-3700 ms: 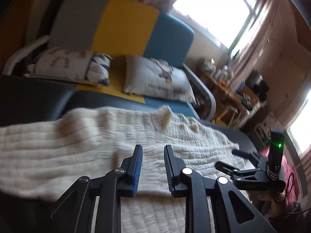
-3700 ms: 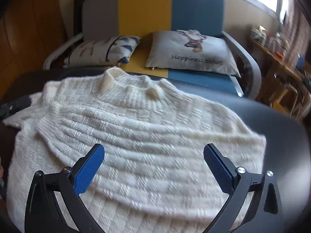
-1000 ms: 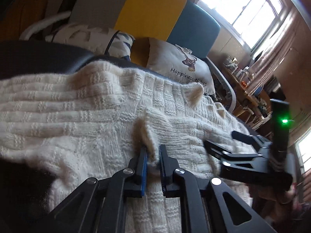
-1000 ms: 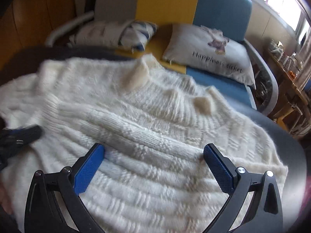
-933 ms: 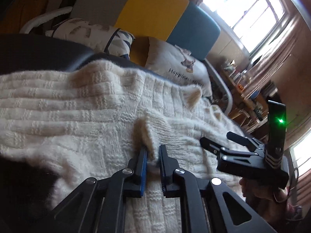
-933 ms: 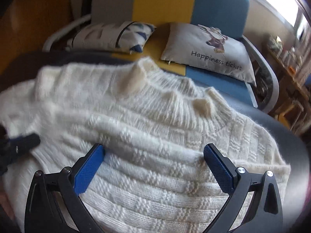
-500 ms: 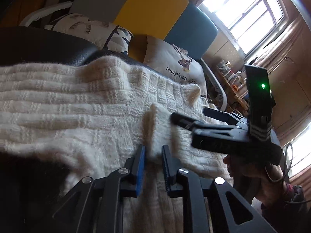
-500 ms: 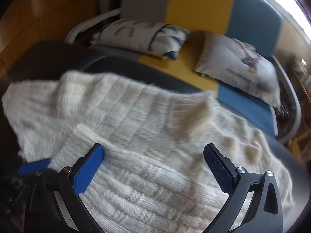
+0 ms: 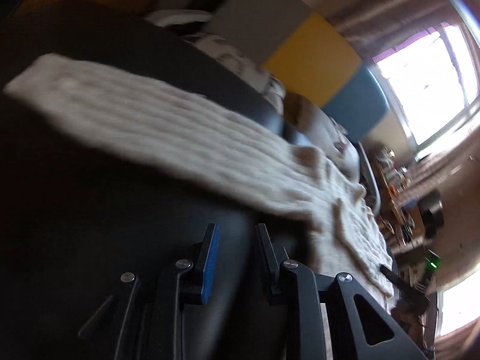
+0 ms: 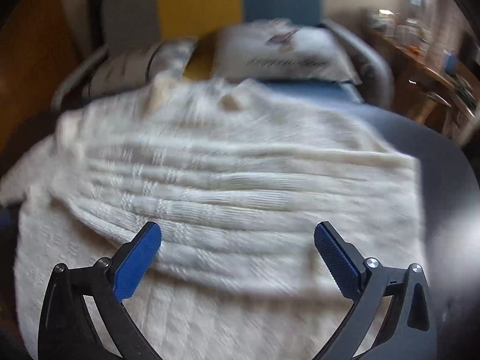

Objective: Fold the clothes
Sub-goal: 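Lift the left gripper away and reposition the right gripper over the sweater hem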

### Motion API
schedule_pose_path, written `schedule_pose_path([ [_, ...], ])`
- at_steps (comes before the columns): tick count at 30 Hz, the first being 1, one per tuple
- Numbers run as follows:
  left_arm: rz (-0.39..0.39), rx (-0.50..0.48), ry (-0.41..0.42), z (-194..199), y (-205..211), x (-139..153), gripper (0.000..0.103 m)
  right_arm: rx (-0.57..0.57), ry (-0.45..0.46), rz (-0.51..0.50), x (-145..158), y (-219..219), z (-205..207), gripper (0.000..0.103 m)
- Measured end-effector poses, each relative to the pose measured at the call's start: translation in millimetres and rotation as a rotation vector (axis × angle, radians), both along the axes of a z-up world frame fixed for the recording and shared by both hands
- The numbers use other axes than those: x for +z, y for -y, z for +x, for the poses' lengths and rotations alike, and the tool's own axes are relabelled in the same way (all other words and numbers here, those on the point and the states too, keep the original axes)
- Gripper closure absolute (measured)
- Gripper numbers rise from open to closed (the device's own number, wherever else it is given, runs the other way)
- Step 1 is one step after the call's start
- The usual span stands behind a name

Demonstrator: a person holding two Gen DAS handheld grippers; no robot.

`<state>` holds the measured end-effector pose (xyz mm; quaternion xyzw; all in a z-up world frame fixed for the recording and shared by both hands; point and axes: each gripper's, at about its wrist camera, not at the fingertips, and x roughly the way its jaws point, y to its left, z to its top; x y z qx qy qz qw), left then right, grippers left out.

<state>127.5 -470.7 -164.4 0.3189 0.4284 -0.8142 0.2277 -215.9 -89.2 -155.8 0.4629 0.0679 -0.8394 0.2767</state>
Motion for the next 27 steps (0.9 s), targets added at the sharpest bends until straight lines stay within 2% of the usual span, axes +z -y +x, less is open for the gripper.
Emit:
schedule_pose_path([
  [4,-0.003,0.043,0.038,38.1,0.1,-7.1,0.079,-0.08,0.011,0.02,-9.0,-39.5,8.8,0.0],
  [7,-0.02,0.064,0.054,55.5,-8.7,-7.7,0.079,-0.098,0.052,0.106,-32.8,-51.8,7.5,0.0],
  [10,-0.016,0.075,0.051,62.0,-19.3,-2.7,0.079,-0.074,0.016,0.121,-20.9,-53.3,24.9,0.0],
  [12,-0.026,0.068,0.05,63.4,-28.6,2.1,0.079,-0.066,-0.011,0.058,-7.1,-65.7,46.5,0.0],
  [14,-0.056,0.042,0.05,61.2,-41.4,8.7,0.079,-0.083,0.01,-0.039,-2.1,-91.5,69.2,0.0],
  [19,-0.138,-0.153,0.017,31.7,-101.7,33.9,0.079,-0.097,0.107,-0.26,-1.7,-159.4,124.8,0.0],
  [21,-0.174,-0.248,0.013,16.0,-133.4,39.5,0.079,-0.072,0.114,-0.289,-0.4,-175.1,144.5,0.0],
  [24,-0.206,-0.385,0.013,-2.8,-179.2,38.5,0.079,-0.039,0.113,-0.312,1.2,-182.1,149.7,0.0],
  [27,-0.256,-0.47,0.065,-15.8,-212.6,28.3,0.079,-0.02,0.101,-0.345,0.9,-180.2,147.8,0.0],
])
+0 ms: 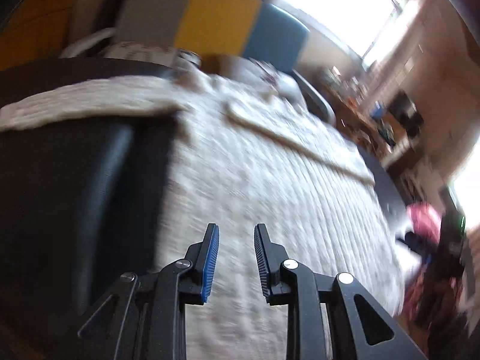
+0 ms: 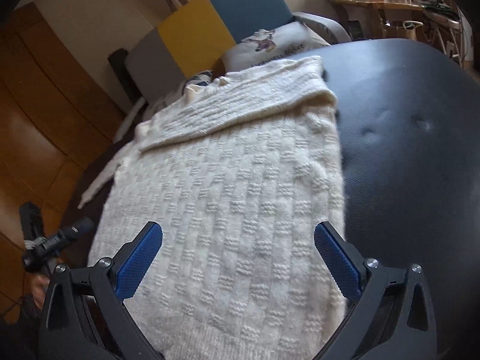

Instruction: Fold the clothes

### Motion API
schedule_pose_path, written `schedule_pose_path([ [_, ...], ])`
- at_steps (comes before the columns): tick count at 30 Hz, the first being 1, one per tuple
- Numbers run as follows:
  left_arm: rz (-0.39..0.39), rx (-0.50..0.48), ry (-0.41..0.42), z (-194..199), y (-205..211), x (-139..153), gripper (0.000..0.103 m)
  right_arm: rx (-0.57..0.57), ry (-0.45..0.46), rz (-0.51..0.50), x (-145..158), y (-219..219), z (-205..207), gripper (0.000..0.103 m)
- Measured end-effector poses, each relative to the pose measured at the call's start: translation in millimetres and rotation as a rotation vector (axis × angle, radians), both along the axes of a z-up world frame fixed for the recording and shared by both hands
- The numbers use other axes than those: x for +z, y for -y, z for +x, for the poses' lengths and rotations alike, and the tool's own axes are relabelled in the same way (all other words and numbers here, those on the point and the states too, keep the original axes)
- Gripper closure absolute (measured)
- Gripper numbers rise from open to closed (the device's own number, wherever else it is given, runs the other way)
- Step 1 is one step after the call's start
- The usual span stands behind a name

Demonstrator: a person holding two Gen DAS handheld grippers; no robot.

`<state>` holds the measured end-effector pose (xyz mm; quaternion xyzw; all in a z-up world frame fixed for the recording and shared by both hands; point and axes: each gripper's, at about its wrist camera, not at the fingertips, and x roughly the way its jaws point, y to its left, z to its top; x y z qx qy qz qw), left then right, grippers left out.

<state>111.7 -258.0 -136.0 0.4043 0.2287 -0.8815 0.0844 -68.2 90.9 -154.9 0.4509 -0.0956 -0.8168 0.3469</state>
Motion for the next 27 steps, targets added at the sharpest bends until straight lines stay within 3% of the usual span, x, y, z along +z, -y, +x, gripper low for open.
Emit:
schedule_pose_path([
  [2,-0.036,-0.016,0.035,-1.7,-10.4,-8.6,0.079,0.012,0.019,-0.006,-6.1,4.3,-5.5,0.0],
  [5,-0.064,-0.012,0.036,3.4,-15.8,-14.5,0.079,-0.006,0.06,0.097,-24.1,6.1,-11.2,0.001],
  [8,-0.047,-0.011,0.036,9.3,-13.0,-15.0,0.079,-0.001,0.038,0.145,-27.1,3.4,-4.3,0.001],
  [12,-0.08,-0.024,0.017,-0.9,-4.6,-0.7,0.079,-0.012,0.055,0.11,-18.1,-0.1,-6.8,0.001],
  [16,-0.109,-0.027,-0.032,-23.6,4.8,12.3,0.079,-0.016,-0.001,0.037,2.7,13.4,-28.7,0.001],
  [19,-0.094,-0.025,0.038,-45.6,12.4,-8.0,0.079,-0.039,0.035,0.061,-10.7,26.8,-55.2,0.001],
  [21,-0.102,-0.029,0.027,-42.4,12.7,-17.4,0.079,-0.076,0.094,0.114,-31.5,27.4,-66.8,0.001],
  [27,-0.094,-0.023,-0.022,-32.7,14.1,-18.7,0.079,-0.06,0.039,0.171,-32.3,33.7,-60.3,0.001],
])
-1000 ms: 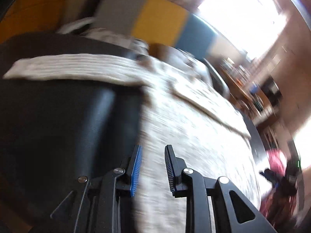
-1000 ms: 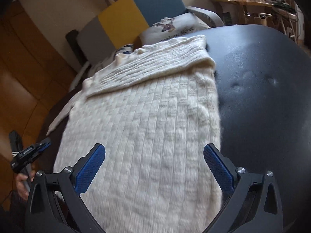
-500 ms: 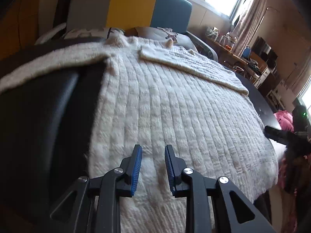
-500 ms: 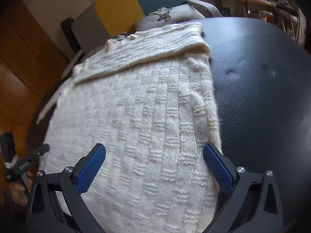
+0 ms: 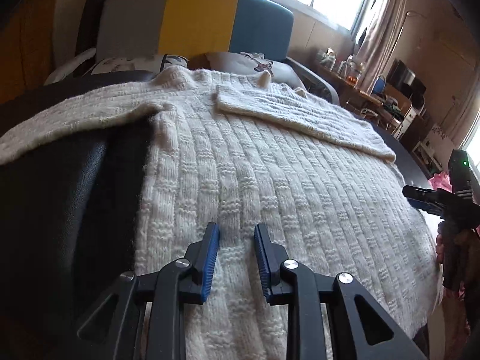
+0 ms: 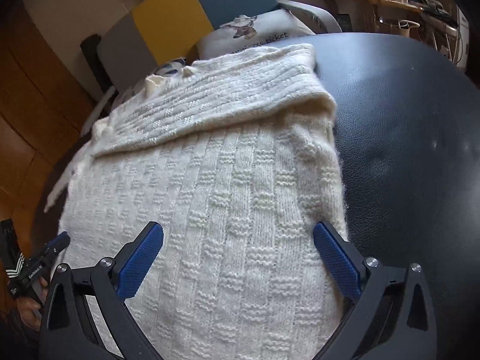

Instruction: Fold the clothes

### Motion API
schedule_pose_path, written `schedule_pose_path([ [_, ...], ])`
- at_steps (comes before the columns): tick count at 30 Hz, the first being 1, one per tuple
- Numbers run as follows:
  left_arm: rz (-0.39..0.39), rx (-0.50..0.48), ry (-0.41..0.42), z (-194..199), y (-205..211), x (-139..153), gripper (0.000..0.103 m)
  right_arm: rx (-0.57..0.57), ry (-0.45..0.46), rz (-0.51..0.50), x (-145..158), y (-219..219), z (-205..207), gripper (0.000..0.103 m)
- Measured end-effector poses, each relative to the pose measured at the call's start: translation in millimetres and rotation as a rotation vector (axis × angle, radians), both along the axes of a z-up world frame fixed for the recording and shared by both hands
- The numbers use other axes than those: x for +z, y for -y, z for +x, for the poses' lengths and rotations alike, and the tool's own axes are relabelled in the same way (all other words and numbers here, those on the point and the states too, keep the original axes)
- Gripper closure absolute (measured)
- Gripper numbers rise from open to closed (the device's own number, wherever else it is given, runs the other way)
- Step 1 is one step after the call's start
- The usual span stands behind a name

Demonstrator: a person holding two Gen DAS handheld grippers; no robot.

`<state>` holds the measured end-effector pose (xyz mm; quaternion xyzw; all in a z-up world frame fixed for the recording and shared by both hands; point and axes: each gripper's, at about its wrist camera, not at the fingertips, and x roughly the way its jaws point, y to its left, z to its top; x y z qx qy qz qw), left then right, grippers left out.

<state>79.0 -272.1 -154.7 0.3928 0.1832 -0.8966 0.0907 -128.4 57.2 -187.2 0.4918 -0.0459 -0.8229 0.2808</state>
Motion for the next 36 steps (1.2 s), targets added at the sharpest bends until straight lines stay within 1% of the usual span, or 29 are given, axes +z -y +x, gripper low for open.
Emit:
schedule_pose_path([
  [1,0.005,0.008,-0.009,1.9,0.4,3.3,0.079,-0.009,-0.007,0.001,6.2,1.8,1.0,0.001],
  [3,0.014,0.025,-0.027,5.6,1.1,9.9,0.079,-0.005,-0.053,-0.012,21.8,8.2,6.7,0.001],
  [5,-0.033,0.02,-0.019,5.4,-2.9,12.9,0.078,0.005,-0.067,-0.011,26.5,16.3,10.7,0.001],
  [6,-0.04,0.016,0.018,4.1,-3.4,7.5,0.078,0.006,-0.068,-0.004,25.1,19.9,12.4,0.001],
  [7,-0.017,0.01,0.041,3.8,-1.9,0.2,0.079,0.006,-0.069,0.005,23.3,22.5,14.0,0.001],
  [10,0.024,0.012,0.001,12.0,3.0,-0.6,0.078,-0.001,-0.047,0.063,4.4,26.1,17.9,0.001],
  [12,0.146,0.025,-0.067,23.3,18.3,6.1,0.078,0.023,-0.103,0.127,-0.4,30.5,26.7,0.001],
  [15,0.341,0.143,-0.147,47.2,71.0,7.5,0.076,0.059,-0.144,0.214,-2.4,38.7,33.3,0.0],
  [17,0.403,0.248,-0.177,63.8,107.1,5.8,0.074,0.06,-0.151,0.236,-3.2,41.4,34.3,0.0],
  [18,0.408,0.322,-0.182,75.4,130.8,4.6,0.074,0.057,-0.152,0.235,-3.2,41.0,34.3,0.0],
  [21,0.323,0.473,-0.172,102.3,181.1,6.0,0.074,0.055,-0.15,0.234,-3.0,42.7,32.3,0.0],
  [24,0.322,0.572,-0.157,122.0,224.0,1.5,0.074,0.054,-0.153,0.25,-3.6,50.7,30.6,0.0],
  [26,0.319,0.638,-0.136,129.9,244.2,-1.2,0.074,0.042,-0.158,0.269,-1.4,54.0,30.6,0.0],
  [29,0.328,0.683,-0.114,132.9,269.9,-7.6,0.074,0.056,-0.208,0.299,6.7,62.4,36.2,0.0],
  [31,0.337,0.711,-0.1,132.8,283.1,-11.9,0.074,0.081,-0.24,0.302,11.6,69.6,39.6,0.0],
  [32,0.342,0.724,-0.093,132.8,289.8,-14.1,0.074,0.092,-0.241,0.298,12.1,71.9,40.1,0.0],
  [34,0.355,0.729,-0.11,130.8,300.5,-15.3,0.074,0.107,-0.236,0.298,11.1,77.0,40.0,0.0],
  [36,0.391,0.748,-0.133,129.3,310.7,-16.7,0.074,0.109,-0.232,0.304,7.8,79.7,39.6,0.0],
])
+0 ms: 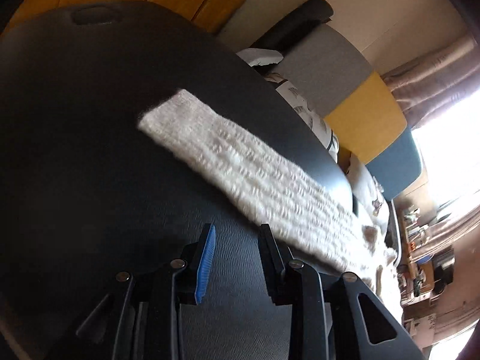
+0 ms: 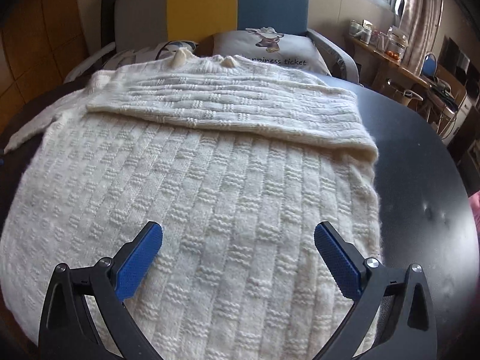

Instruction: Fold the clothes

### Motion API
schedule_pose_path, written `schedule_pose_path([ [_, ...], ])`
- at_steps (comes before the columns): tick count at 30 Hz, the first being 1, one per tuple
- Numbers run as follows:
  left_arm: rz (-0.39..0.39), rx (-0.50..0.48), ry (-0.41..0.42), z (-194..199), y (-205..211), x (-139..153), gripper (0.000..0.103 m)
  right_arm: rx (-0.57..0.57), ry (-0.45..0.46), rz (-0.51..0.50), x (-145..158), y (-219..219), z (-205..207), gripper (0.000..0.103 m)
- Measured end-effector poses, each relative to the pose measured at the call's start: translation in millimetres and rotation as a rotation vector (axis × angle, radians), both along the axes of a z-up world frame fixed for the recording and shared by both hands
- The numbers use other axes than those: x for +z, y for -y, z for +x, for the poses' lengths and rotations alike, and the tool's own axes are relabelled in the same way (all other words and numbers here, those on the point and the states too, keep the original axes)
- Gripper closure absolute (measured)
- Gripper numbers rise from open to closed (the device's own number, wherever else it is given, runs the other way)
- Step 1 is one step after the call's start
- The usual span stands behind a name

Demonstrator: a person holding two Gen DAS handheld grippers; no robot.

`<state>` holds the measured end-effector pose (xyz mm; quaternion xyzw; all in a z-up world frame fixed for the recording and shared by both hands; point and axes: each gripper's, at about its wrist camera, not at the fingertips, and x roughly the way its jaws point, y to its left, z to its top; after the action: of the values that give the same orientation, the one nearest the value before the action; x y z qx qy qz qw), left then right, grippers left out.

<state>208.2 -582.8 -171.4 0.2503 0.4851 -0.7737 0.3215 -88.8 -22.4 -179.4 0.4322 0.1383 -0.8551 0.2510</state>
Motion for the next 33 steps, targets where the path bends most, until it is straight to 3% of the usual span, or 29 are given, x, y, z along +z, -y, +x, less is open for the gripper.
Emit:
schedule_pose_path([
  [5,0.07,0.055,-0.051,-6.2,19.7,-11.4,0.073,-0.001,0.007,0.008,-6.0,4.5,-1.3,0.0],
  [15,0.252,0.199,-0.232,11.3,35.7,-38.3,0.073,-0.012,0.014,-0.007,-8.1,2.3,-6.1,0.0],
  [21,0.302,0.276,-0.28,12.4,46.4,-45.1,0.073,-0.014,0.018,-0.013,-9.3,2.6,-6.9,0.0],
  [27,0.303,0.299,-0.274,0.6,55.8,-45.4,0.074,-0.015,0.018,-0.01,-9.6,3.5,-6.6,0.0],
  [32,0.312,0.334,-0.227,-8.1,67.0,-47.7,0.096,-0.014,0.015,-0.005,-10.1,3.0,-6.8,0.0],
  [33,0.309,0.336,-0.222,-10.8,68.0,-47.9,0.096,-0.014,0.015,-0.004,-10.4,2.9,-6.8,0.0],
])
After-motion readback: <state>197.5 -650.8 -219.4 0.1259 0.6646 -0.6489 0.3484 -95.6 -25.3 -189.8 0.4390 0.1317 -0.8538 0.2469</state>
